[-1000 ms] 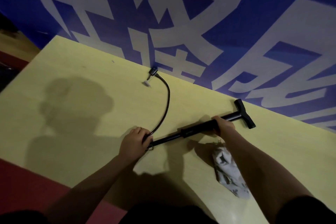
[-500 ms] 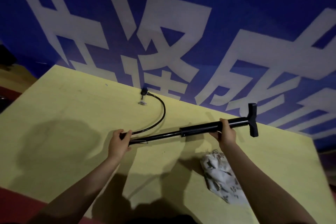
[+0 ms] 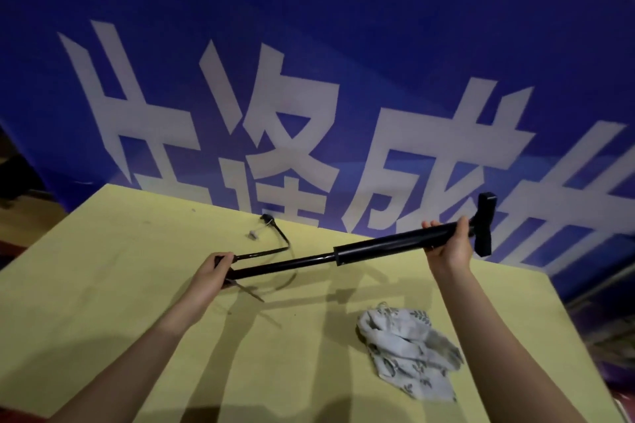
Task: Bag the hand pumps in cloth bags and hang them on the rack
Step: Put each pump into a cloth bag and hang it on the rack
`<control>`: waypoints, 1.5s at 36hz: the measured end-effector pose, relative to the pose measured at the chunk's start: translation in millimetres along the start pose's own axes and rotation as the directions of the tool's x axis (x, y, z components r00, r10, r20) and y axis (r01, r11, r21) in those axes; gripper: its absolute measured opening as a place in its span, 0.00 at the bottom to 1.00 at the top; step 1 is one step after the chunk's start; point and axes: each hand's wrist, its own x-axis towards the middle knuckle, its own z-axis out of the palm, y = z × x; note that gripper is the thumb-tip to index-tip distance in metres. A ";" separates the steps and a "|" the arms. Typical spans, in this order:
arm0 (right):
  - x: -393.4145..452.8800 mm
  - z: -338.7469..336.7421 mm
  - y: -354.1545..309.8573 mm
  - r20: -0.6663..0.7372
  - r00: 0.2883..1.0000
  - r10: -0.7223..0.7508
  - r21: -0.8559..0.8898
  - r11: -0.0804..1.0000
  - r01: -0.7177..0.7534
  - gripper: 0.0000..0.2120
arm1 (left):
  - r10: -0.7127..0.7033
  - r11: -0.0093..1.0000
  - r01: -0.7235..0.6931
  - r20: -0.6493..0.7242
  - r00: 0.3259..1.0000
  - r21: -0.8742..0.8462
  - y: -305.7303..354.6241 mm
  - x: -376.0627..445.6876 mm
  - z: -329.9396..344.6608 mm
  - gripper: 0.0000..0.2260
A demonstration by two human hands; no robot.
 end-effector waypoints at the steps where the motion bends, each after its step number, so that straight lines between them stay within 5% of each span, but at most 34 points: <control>1: -4.0 0.5 -1.7 -0.006 1.000 -0.018 0.007 1.000 0.018 0.16 | 0.023 0.998 -0.024 -0.008 1.000 -0.064 4.2 -2.8 1.5 0.08; 16: -23.8 33.6 -44.7 0.002 0.988 -0.152 0.102 0.983 0.151 0.13 | 0.129 0.954 -0.124 -0.002 0.992 -0.274 51.8 -16.2 12.0 0.06; 29: -26.6 46.3 -35.5 0.112 0.979 -0.168 0.115 0.981 0.155 0.15 | 0.129 0.959 -0.111 0.052 0.990 -0.260 77.9 -25.5 21.6 0.07; 35: -38.3 55.2 -19.8 0.120 0.986 -0.119 0.093 0.990 0.108 0.14 | 0.159 0.932 -0.141 0.028 0.987 -0.333 79.2 -30.6 31.6 0.06; 46: -60.6 70.4 16.6 0.157 0.987 -0.045 0.127 0.992 0.025 0.13 | 0.325 0.917 -0.333 -0.072 0.943 -0.222 105.5 -40.0 39.8 0.07; 54: -70.0 74.5 32.7 0.181 0.983 0.022 0.131 0.990 -0.047 0.13 | 0.338 0.920 -0.344 -0.064 0.939 -0.186 101.7 -41.6 50.7 0.10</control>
